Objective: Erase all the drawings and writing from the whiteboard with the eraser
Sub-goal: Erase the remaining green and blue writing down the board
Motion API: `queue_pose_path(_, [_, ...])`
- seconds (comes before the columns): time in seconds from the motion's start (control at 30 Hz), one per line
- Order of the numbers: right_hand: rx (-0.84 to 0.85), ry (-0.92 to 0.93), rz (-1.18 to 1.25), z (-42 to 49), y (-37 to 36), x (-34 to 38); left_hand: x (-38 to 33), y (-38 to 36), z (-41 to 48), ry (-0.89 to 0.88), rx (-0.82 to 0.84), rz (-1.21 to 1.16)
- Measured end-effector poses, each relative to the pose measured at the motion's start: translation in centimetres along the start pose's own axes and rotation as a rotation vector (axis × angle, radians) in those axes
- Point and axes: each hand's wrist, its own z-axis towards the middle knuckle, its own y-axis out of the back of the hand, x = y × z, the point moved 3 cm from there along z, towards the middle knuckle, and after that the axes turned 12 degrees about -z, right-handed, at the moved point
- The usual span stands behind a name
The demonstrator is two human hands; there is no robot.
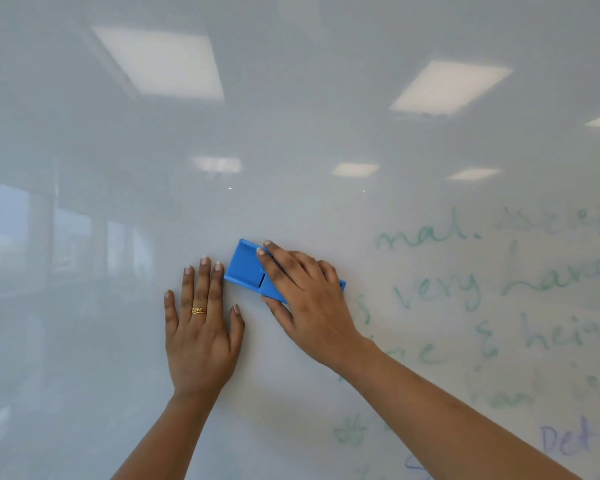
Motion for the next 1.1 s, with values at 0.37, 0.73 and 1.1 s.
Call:
queue_pose_path(0.37, [-0.090,-0.278,-0.063,0.2,1.4,-9.7,-0.1,0.2,0.0,0.004,0.021,0.000])
queue_pose_path(0.73, [-0.068,-0.592,-0.002,-0.2,2.4,-12.8,-0.4,1.2,0.9,-0.028,0.120,-0.008])
queue_pose_path(1.1, [-0.034,-0.256,-0.025,0.9,1.3,-7.5,-5.7,-0.2,7.0,-0.102,0.204,0.051])
